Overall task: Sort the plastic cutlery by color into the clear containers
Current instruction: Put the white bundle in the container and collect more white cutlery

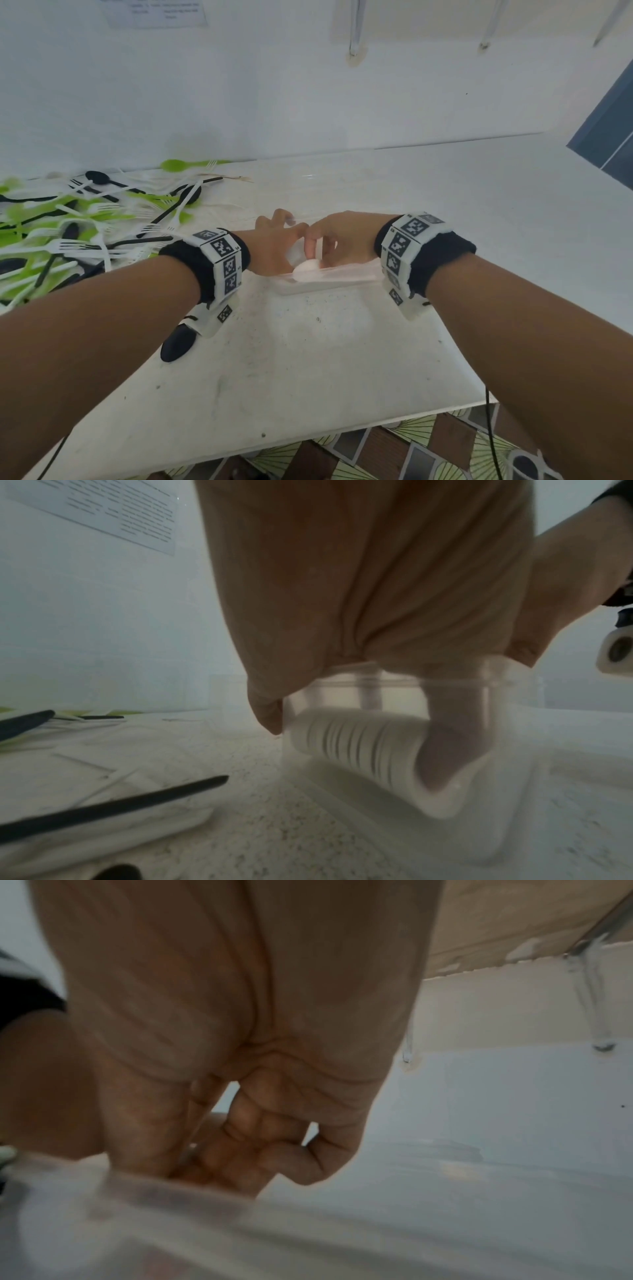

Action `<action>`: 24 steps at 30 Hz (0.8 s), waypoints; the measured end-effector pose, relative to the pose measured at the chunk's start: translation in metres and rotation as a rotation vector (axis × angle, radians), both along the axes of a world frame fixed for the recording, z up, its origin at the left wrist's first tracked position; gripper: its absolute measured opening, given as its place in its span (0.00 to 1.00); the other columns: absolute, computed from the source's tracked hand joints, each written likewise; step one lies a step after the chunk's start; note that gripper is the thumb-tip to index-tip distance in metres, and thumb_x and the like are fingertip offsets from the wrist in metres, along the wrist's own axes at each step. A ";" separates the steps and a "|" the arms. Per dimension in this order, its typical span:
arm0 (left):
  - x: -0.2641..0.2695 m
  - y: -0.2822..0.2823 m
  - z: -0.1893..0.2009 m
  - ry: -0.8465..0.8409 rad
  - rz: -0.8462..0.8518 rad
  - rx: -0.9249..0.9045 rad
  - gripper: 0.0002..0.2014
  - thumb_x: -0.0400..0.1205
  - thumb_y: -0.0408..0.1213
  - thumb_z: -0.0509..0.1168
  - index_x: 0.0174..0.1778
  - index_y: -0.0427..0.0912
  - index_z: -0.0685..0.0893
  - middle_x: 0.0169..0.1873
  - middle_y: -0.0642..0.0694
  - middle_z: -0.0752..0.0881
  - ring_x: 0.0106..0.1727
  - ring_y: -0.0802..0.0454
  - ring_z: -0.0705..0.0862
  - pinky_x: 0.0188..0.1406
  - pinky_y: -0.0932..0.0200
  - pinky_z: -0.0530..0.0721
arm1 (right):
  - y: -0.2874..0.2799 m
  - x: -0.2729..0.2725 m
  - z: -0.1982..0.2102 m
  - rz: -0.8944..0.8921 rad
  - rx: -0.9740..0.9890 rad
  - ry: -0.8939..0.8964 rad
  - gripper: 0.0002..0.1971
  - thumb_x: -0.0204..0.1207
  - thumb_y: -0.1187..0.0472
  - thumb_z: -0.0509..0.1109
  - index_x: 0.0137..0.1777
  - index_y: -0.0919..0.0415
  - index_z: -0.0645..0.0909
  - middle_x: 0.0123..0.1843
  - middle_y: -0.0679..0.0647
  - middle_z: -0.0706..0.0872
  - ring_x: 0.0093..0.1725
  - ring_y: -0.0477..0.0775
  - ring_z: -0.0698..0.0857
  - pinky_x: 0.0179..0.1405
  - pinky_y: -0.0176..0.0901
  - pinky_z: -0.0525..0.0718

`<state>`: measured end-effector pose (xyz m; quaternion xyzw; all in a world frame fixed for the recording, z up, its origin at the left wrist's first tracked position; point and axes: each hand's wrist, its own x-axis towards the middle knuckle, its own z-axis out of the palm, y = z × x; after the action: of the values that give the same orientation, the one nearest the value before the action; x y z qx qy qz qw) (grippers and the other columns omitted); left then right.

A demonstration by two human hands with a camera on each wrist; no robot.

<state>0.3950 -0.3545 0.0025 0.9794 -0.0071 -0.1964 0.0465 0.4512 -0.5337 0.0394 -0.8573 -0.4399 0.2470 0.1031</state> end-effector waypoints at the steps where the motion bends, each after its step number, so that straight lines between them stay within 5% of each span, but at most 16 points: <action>1: 0.000 0.000 -0.001 -0.006 -0.004 -0.005 0.37 0.79 0.56 0.73 0.82 0.61 0.62 0.82 0.45 0.53 0.79 0.34 0.63 0.73 0.37 0.74 | 0.000 0.001 0.004 -0.003 0.001 0.012 0.08 0.78 0.59 0.77 0.55 0.47 0.88 0.48 0.42 0.87 0.52 0.48 0.86 0.59 0.45 0.81; 10: -0.002 0.004 -0.004 -0.038 -0.007 -0.073 0.33 0.79 0.60 0.72 0.77 0.61 0.67 0.80 0.47 0.54 0.78 0.36 0.62 0.70 0.39 0.75 | 0.011 0.004 -0.017 -0.013 0.037 0.037 0.07 0.74 0.56 0.79 0.40 0.39 0.92 0.43 0.35 0.91 0.47 0.37 0.87 0.63 0.44 0.84; 14: -0.005 0.008 -0.004 -0.040 -0.004 -0.118 0.32 0.78 0.60 0.73 0.77 0.62 0.69 0.82 0.49 0.54 0.80 0.37 0.60 0.74 0.38 0.74 | 0.017 0.007 -0.028 -0.050 0.026 -0.002 0.06 0.71 0.54 0.79 0.36 0.40 0.91 0.41 0.35 0.90 0.47 0.42 0.88 0.62 0.50 0.87; 18: 0.002 0.014 0.013 0.088 -0.026 -0.141 0.36 0.79 0.51 0.75 0.81 0.66 0.66 0.86 0.50 0.48 0.85 0.37 0.57 0.81 0.37 0.65 | 0.016 0.008 -0.028 -0.078 0.017 0.014 0.02 0.72 0.53 0.80 0.39 0.44 0.92 0.41 0.38 0.91 0.47 0.44 0.89 0.61 0.51 0.88; 21: 0.007 0.019 0.032 0.256 0.038 -0.406 0.38 0.78 0.40 0.77 0.82 0.64 0.69 0.86 0.52 0.49 0.88 0.49 0.51 0.86 0.44 0.53 | 0.015 0.007 -0.027 -0.092 0.007 0.007 0.01 0.73 0.55 0.79 0.41 0.48 0.92 0.41 0.41 0.92 0.48 0.46 0.89 0.60 0.50 0.88; 24: 0.007 0.024 0.027 0.241 0.058 -0.506 0.38 0.76 0.27 0.74 0.80 0.59 0.74 0.85 0.54 0.50 0.86 0.52 0.53 0.87 0.45 0.54 | 0.018 0.009 -0.030 -0.111 0.001 0.014 0.01 0.71 0.55 0.79 0.40 0.48 0.92 0.40 0.41 0.92 0.47 0.46 0.89 0.59 0.50 0.88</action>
<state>0.4022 -0.3303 0.0296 0.9060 -0.0222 -0.3022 0.2956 0.4599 -0.5157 0.0099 -0.8784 -0.3913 0.2466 0.1203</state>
